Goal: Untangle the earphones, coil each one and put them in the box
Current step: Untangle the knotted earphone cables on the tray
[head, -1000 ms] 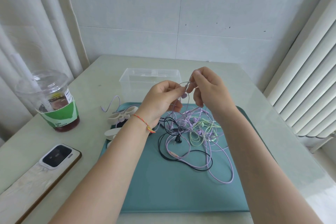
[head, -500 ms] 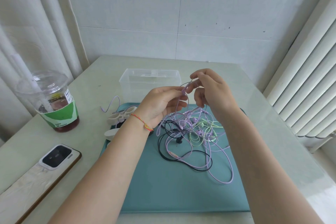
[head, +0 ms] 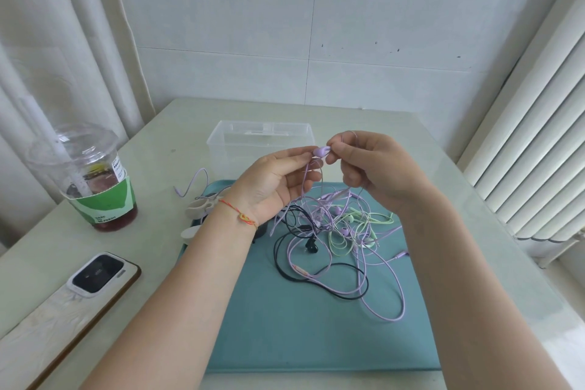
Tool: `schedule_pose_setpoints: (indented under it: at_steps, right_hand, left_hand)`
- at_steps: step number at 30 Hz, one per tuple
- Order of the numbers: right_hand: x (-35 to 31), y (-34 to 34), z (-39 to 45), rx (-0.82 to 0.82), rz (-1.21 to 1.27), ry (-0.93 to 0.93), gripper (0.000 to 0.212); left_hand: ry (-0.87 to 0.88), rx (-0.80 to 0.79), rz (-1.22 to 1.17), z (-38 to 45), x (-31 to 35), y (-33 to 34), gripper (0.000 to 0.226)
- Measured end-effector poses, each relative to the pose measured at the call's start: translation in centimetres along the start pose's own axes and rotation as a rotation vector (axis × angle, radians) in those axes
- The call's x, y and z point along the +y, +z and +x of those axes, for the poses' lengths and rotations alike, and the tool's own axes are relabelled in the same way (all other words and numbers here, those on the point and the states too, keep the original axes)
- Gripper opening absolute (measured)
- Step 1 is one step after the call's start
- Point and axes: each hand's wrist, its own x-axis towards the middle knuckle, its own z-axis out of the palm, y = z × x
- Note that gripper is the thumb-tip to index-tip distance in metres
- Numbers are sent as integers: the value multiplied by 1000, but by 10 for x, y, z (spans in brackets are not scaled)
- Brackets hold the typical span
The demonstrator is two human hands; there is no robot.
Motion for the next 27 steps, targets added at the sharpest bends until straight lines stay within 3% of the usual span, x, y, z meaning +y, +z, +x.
schedule_pose_setpoints:
  at_steps: [4,11,20,23,27]
  right_hand:
    - [-1,-1,-2,-119,-1,63,18]
    - [-3,-3,-3,43,-182,41,11]
    - [-6,-3,-5,93,-489,21,4]
    - [-6,0,-2,177,-405,-35,5]
    - [-4,8,0,215,-76,1,8]
  left_hand:
    - [26,94,25,1,1,0,15]
    - [222,226,227,2,0,2,19]
    - [264,287,347,6,-3,-1,19]
    - [220,309,429,7,-6,-1,17]
    - [126,308,455,9,-11,0,17]
